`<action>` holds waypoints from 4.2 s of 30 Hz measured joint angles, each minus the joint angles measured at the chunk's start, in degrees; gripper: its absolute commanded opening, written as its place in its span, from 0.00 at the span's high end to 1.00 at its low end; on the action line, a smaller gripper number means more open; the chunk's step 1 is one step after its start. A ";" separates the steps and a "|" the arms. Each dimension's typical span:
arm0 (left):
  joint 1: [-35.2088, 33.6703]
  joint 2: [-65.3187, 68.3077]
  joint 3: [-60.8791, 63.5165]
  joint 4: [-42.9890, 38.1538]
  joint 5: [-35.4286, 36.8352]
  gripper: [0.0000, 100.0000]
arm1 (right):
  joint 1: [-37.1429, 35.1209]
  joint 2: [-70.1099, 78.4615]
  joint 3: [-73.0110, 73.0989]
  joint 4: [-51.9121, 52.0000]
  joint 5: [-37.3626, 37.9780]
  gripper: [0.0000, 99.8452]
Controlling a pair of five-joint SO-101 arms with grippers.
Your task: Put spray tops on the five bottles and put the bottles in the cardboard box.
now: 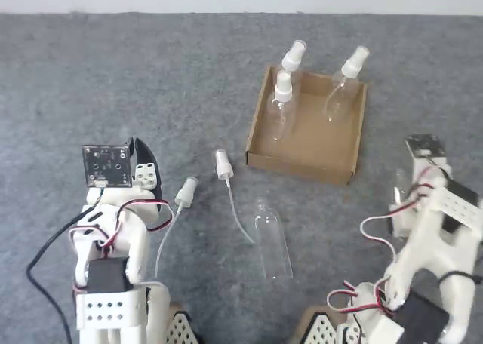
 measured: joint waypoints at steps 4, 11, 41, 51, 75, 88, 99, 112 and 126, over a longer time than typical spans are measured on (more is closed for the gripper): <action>0.88 6.15 -7.12 5.10 -2.73 0.99 | 6.33 -0.88 0.97 0.00 8.00 0.91; 8.70 30.77 -22.77 18.11 -11.25 0.98 | 11.34 -2.64 3.16 -0.35 18.29 0.90; 11.43 86.24 -37.19 12.13 -12.31 0.99 | 11.78 -1.93 6.42 0.00 21.71 0.80; 10.90 76.66 -37.19 16.53 -12.22 0.99 | 11.78 -1.93 6.42 0.18 21.71 0.76; 12.57 56.79 -29.80 13.80 -5.10 0.99 | -4.92 -1.05 -14.24 14.33 10.46 0.74; 12.57 56.79 -29.54 13.19 -5.10 0.99 | -5.19 16.26 -14.33 8.00 9.05 0.77; 12.57 56.79 -29.54 13.19 -5.10 0.99 | -1.85 18.99 -14.42 4.22 9.05 0.97; 12.57 56.79 -34.81 15.74 -5.10 0.99 | -7.38 -5.01 -14.33 11.25 3.60 0.99; 12.57 49.76 -59.78 33.23 -5.10 0.99 | -50.46 -29.54 -14.33 15.30 -20.13 0.99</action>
